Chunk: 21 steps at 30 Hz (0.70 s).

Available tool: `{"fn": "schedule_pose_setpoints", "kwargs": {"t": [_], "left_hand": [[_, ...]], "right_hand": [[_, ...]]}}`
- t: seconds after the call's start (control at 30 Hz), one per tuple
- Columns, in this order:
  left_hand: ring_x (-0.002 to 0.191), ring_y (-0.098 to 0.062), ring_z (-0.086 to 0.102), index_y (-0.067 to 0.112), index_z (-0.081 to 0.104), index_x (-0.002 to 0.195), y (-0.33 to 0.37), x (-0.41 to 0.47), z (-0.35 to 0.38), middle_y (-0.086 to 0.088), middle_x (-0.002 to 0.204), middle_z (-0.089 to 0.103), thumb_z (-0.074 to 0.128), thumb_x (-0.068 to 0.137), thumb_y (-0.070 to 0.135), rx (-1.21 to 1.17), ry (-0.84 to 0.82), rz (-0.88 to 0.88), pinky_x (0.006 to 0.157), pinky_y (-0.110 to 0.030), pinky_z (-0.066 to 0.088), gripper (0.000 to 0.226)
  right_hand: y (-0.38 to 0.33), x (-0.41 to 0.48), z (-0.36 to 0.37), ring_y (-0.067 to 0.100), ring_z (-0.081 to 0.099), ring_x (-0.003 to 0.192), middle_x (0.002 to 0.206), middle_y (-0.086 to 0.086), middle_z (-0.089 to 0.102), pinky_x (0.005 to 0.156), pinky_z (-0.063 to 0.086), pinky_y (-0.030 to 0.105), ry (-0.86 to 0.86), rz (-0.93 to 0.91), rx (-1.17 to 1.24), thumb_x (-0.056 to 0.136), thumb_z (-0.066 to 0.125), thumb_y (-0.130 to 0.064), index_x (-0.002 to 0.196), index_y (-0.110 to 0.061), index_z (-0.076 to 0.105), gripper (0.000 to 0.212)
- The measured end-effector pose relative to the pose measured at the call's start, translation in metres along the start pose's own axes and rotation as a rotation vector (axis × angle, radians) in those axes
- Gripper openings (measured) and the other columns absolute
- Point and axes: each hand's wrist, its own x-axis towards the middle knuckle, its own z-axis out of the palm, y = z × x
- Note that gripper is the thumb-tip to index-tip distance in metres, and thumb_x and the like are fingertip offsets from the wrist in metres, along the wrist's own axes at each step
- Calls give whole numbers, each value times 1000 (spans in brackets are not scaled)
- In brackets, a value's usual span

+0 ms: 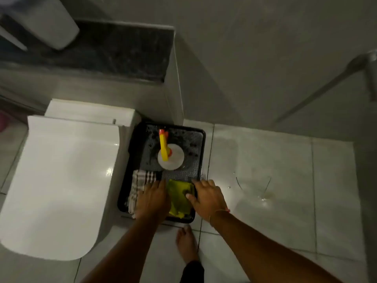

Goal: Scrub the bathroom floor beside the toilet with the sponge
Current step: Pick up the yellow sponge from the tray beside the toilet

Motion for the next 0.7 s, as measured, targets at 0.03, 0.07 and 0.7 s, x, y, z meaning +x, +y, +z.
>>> {"fn": "schedule_pose_setpoints", "kwargs": {"t": [0.03,0.07,0.7], "left_hand": [[147,-34,34,16,25,158,-2,8,8,-9,160,38,42,99,32,8,-24,-4,113,-48,40,63],[145,-34,35,15,26,157,-3,16,16,-10,158,41,42,99,31,18,-34,-8,110,-47,41,62],[113,-40,57,17,67,113,-6,48,45,-15,113,71,67,86,40,-270,33,-226,88,-41,48,35]], "right_hand": [[0,9,10,28,42,125,134,8,55,99,39,41,8,-7,-20,92,42,-53,140,-19,42,59],[-1,17,19,28,42,124,134,8,55,99,39,41,35,-1,-40,92,44,-54,139,-18,43,59],[-2,41,50,27,49,111,114,4,65,91,40,39,186,87,84,83,67,-43,112,-21,61,37]]}}
